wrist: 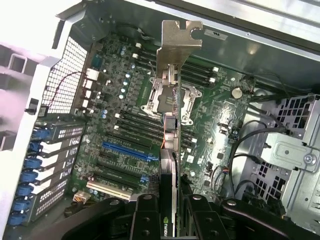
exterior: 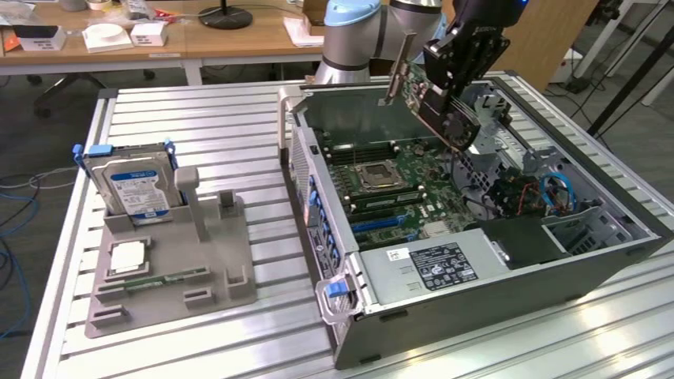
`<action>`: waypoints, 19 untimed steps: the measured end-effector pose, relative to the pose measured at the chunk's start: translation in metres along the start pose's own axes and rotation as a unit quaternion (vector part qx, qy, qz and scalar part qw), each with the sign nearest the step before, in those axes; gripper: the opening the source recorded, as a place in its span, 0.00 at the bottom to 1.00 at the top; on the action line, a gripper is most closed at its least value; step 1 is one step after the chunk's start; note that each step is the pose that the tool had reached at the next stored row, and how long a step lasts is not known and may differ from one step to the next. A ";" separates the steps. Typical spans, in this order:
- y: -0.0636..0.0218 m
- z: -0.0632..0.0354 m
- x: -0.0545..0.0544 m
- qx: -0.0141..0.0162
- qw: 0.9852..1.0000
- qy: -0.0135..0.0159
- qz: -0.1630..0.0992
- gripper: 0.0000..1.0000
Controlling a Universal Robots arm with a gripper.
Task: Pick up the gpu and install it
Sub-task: 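Insert the gpu into the slot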
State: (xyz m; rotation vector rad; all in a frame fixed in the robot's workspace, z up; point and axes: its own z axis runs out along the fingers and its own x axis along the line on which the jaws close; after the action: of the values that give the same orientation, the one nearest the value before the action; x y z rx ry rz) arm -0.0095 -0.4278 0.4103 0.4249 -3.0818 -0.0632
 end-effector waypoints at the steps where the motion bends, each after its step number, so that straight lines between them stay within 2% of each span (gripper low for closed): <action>1: 0.0000 0.0000 0.000 0.000 1.000 0.000 -0.002 0.26; 19: 0.0000 0.0004 0.000 0.001 0.999 0.002 -0.039 0.26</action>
State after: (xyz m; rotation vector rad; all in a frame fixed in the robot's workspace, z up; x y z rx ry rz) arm -0.0095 -0.4278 0.4099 0.5442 -3.0614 -0.0613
